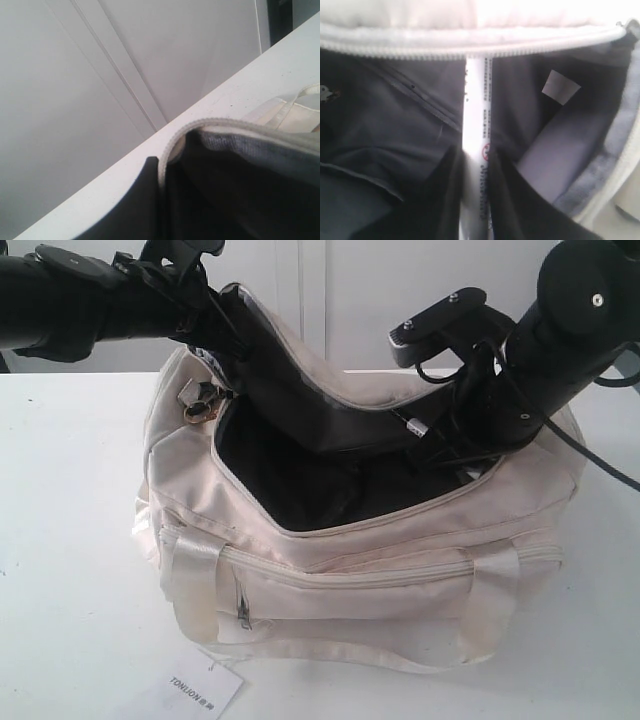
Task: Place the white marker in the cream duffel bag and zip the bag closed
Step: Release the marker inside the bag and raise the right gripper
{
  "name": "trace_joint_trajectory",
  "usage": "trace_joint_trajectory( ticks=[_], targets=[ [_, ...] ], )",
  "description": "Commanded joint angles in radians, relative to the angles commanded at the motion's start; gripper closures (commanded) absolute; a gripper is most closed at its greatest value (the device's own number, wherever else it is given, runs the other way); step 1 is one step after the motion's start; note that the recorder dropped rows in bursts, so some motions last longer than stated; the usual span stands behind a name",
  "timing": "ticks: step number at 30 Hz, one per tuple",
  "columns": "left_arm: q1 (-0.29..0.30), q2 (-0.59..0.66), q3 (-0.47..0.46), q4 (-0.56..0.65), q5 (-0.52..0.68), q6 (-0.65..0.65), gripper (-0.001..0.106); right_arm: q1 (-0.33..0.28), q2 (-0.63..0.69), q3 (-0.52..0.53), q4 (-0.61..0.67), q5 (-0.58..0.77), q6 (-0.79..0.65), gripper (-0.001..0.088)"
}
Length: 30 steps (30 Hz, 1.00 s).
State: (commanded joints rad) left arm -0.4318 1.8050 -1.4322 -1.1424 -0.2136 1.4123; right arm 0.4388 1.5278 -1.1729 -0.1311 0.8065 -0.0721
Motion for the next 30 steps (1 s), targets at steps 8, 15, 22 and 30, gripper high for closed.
trace_joint_trajectory(
  ticks=[8, 15, 22, 30],
  targets=[
    [0.0, 0.0, 0.0, 0.0, 0.0, 0.0, 0.105, 0.0, 0.0, 0.0, 0.0, 0.027, 0.027, 0.0867],
    [0.0, 0.0, 0.0, 0.0, 0.0, 0.0, 0.105, 0.0, 0.0, 0.0, 0.0, 0.033, 0.027, 0.067],
    [0.0, 0.0, 0.0, 0.0, 0.0, 0.0, 0.105, 0.0, 0.0, -0.005, 0.0, 0.033, 0.031, 0.0574],
    [0.0, 0.0, 0.0, 0.0, 0.0, 0.0, 0.105, 0.0, -0.002, -0.047, 0.139, 0.047, -0.046, 0.0623]
  ],
)
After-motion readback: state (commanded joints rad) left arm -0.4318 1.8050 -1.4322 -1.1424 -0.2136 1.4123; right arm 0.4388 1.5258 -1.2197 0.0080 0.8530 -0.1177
